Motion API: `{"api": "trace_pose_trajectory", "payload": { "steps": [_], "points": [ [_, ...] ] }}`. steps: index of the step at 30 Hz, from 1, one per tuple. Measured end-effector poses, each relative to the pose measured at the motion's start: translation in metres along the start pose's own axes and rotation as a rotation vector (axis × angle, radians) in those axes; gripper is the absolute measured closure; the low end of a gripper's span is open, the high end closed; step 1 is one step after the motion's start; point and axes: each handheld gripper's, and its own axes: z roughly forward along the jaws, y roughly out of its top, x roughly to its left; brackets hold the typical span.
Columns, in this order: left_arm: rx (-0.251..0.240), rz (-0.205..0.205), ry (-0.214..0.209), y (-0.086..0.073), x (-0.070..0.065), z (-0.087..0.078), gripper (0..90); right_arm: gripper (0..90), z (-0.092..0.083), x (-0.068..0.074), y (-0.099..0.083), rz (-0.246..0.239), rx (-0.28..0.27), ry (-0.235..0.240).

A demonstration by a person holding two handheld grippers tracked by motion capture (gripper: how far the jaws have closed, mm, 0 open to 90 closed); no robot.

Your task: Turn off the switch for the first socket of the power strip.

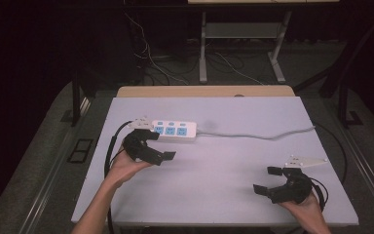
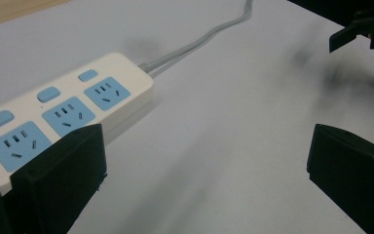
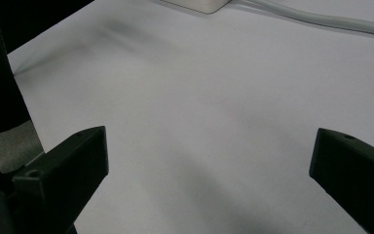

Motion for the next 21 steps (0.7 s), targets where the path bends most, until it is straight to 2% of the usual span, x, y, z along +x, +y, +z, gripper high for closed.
{"api": "trace_pose_trajectory", "payload": {
  "steps": [21],
  "points": [
    [0.048, 0.036, 0.008, 0.028, 0.011, 0.013, 0.0, 0.5, -0.002, -0.002, 0.0, 0.001, -0.007, -0.002]
  ]
}}
